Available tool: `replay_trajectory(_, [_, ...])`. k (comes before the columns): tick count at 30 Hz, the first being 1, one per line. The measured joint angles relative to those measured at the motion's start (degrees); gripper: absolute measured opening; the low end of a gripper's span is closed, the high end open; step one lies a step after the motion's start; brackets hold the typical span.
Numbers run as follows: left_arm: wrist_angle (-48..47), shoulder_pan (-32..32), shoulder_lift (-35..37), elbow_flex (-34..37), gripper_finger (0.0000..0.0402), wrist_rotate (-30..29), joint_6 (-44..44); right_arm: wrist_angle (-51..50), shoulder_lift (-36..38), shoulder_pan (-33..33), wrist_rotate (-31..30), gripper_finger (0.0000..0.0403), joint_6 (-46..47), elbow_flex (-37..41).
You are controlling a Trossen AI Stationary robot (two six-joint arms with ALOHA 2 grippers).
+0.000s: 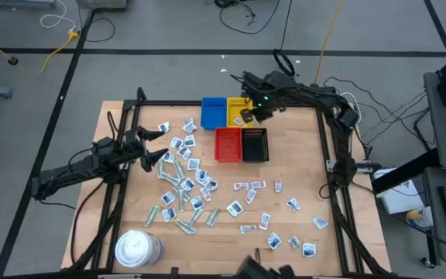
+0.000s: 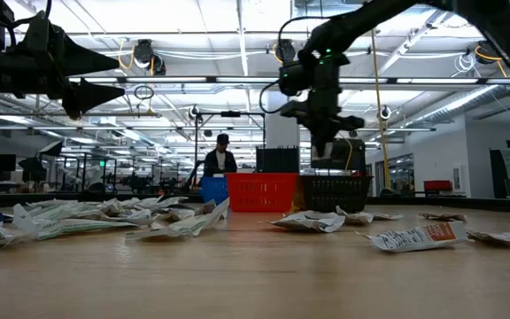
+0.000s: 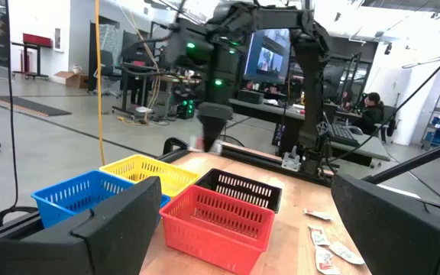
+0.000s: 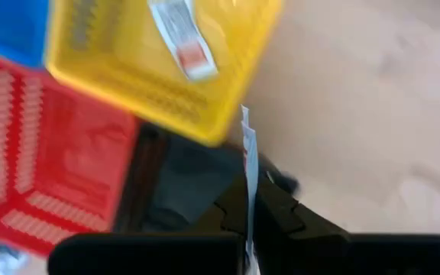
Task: Pick & Place First Aid Supplies
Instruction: Put the ointment pack into the yellow bin
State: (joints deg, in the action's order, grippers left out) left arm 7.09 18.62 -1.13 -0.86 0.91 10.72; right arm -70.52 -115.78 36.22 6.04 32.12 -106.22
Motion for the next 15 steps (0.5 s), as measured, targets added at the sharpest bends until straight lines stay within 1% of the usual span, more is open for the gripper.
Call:
replay_trajectory(4, [0.0, 0.01, 0.02, -0.02, 0.039, 0.01, 0.02, 0.1, -5.27, 0.53, 0.01, 0.0, -0.06, -8.53])
replay_trajectory(6, [0.0, -0.01, 0.02, 0.0, 0.039, 0.0, 0.02, 1.51, -7.09, 0.65, -0.1, 0.0, -0.07, -11.62])
replay_trajectory(10, [0.0, -0.01, 0.01, 0.0, 0.039, 0.0, 0.01, 7.25, -10.0, 0.68, -0.15, 0.0, -0.05, -12.25])
replay_trajectory(15, [0.0, -0.01, 0.02, -0.02, 0.039, 0.0, 0.0, 9.87, -12.94, -0.42, -1.79, 0.0, -0.91, -12.21])
